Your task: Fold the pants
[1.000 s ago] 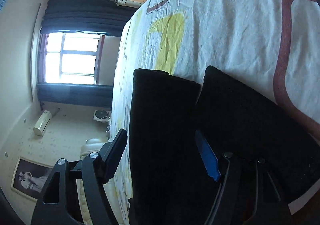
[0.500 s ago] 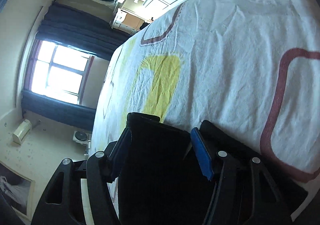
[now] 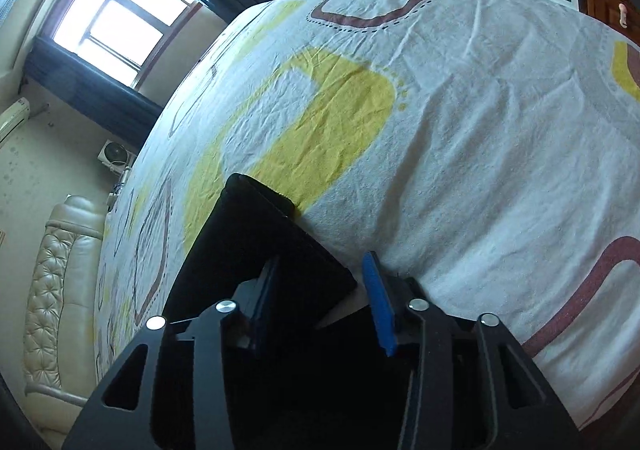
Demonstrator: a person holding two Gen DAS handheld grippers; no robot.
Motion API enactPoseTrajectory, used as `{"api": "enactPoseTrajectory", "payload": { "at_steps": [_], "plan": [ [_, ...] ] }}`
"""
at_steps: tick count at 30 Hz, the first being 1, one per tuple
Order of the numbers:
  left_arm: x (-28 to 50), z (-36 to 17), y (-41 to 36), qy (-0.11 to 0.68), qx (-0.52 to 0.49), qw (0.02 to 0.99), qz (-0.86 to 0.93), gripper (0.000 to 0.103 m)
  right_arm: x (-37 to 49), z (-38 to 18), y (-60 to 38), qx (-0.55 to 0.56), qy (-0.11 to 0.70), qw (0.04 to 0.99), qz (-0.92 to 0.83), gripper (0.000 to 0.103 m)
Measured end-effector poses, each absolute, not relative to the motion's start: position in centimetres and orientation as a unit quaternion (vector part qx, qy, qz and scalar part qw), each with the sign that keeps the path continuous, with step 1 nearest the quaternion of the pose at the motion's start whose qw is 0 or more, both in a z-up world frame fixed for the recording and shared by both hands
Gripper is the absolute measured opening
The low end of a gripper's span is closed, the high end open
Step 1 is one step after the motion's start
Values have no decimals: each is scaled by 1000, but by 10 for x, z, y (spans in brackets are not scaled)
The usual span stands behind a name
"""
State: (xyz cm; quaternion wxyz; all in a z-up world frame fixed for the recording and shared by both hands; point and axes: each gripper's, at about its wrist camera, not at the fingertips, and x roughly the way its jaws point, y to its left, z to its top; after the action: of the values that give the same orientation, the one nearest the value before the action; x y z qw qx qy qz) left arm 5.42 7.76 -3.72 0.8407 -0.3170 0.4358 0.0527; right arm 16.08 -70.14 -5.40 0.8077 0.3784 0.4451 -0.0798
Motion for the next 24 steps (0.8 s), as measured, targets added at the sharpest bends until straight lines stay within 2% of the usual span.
{"api": "enactPoseTrajectory", "payload": {
  "at_steps": [3, 9, 14, 17, 21, 24],
  "plan": [
    [54, -38, 78, 434, -314, 843, 56, 100, 152, -52, -698, 386, 441, 806, -79, 24],
    [56, -38, 77, 438, -307, 843, 55, 100, 110, -11, -701, 453, 354, 817, -49, 19],
    [57, -38, 80, 435, -316, 842, 52, 100, 64, 17, -705, 443, 347, 824, -59, 16],
    [56, -38, 79, 434, -311, 844, 52, 100, 36, 2, -722, 460, 352, 810, -97, 11],
    [56, -38, 77, 434, -303, 847, 51, 100, 9, -44, -731, 530, 350, 763, -116, 11],
    [55, -38, 78, 434, -307, 846, 49, 100, 2, -55, -712, 560, 332, 754, -93, 12]
  ]
}}
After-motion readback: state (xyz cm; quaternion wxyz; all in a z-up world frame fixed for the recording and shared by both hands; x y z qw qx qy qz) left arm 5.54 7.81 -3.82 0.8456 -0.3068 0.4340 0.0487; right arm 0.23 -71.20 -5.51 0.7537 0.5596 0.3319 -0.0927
